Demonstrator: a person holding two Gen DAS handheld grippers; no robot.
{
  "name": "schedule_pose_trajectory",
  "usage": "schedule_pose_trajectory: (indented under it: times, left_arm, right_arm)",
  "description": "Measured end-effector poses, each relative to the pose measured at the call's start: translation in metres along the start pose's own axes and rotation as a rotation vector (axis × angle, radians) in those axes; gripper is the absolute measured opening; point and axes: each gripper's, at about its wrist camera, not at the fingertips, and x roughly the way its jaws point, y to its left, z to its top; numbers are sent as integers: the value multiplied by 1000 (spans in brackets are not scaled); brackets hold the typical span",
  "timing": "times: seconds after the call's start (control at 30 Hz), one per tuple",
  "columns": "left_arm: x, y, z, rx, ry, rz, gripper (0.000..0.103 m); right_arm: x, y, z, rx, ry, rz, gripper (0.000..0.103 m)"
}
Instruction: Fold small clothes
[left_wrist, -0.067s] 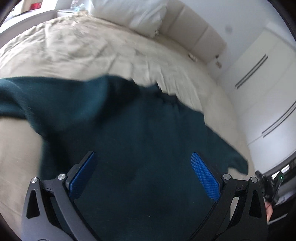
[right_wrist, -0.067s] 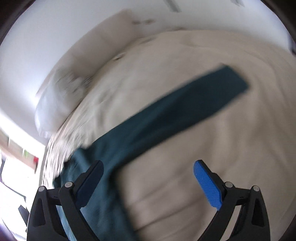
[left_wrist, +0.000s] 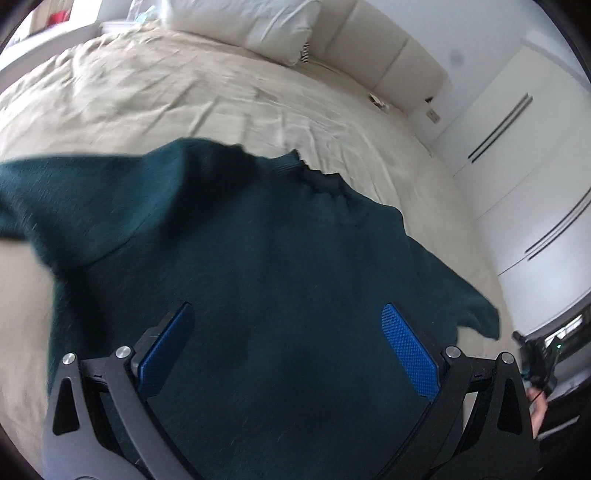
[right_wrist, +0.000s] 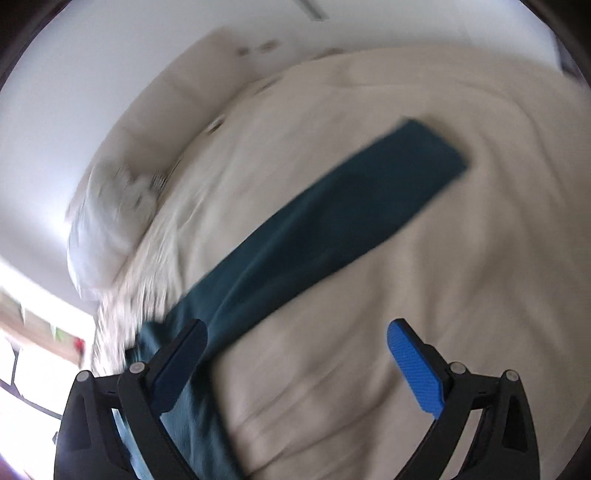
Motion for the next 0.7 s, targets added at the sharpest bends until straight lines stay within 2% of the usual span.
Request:
schedule_pose_trajectory:
  times: [0.1,0.17,0.33,0.4,0.47,0.5,0.57,0.6,0.63,0.7]
  left_arm:
    - [17,-15,4,48,-6,26,102]
    - [39,-18,13,69,19,35,102]
    - [88,-23,18,55,95,36,102]
    - [97,-24,16,40,118,38,102]
    - [98,-29,13,65,118,49,102]
    - [98,-31,12,75,122,45,102]
    - [89,-33,8,83,115,9,102]
    - [85,-31,7,89,104,2,102]
    - [81,-29,6,92,91,4,102]
    - [76,-20,2,67,88,-11,102]
  right_arm:
    - [12,-39,29,152,-29,27,100]
    - [26,-62,45,262,-49,48,99]
    - [55,-58,74,281,-90,20,100]
    - [63,-57,86,307,-109,36,100]
    - [67,-60,99,332,-128,51,95]
    - [70,-62,104,341,-136,54,90]
    - [70,-63,110,335,-155,54,72]
    - [73,-59,114,294,-150,50,52]
    - [75,-52,117,238,-135,20,41]
    - [74,-32,117,112,-131,-39,34]
